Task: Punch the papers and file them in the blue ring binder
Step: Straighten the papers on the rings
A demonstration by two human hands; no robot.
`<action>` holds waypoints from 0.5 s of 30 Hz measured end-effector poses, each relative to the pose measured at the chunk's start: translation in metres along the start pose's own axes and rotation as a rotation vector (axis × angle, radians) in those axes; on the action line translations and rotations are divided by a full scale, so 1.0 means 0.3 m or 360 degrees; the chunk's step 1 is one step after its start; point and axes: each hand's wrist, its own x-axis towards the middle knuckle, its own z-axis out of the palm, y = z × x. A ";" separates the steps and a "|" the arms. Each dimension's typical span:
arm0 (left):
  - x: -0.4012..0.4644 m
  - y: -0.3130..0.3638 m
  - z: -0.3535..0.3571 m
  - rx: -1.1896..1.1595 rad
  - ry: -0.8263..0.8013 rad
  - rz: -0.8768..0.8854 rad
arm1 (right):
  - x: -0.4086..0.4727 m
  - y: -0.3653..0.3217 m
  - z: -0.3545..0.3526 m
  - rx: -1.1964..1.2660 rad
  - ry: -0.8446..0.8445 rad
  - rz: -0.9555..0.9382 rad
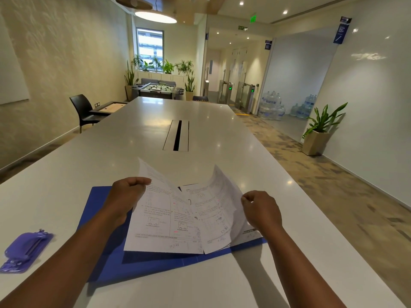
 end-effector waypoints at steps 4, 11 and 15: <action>-0.007 0.012 -0.015 -0.0022 -0.0055 -0.0058 | 0.006 -0.034 -0.028 -0.0220 -0.0085 0.0003; -0.035 0.025 -0.014 0.0041 -0.0139 -0.0055 | -0.003 -0.013 -0.070 0.0034 -0.0027 0.0020; -0.057 0.050 0.041 -0.0074 -0.0080 -0.0054 | -0.043 -0.084 -0.050 0.0338 0.0014 -0.0067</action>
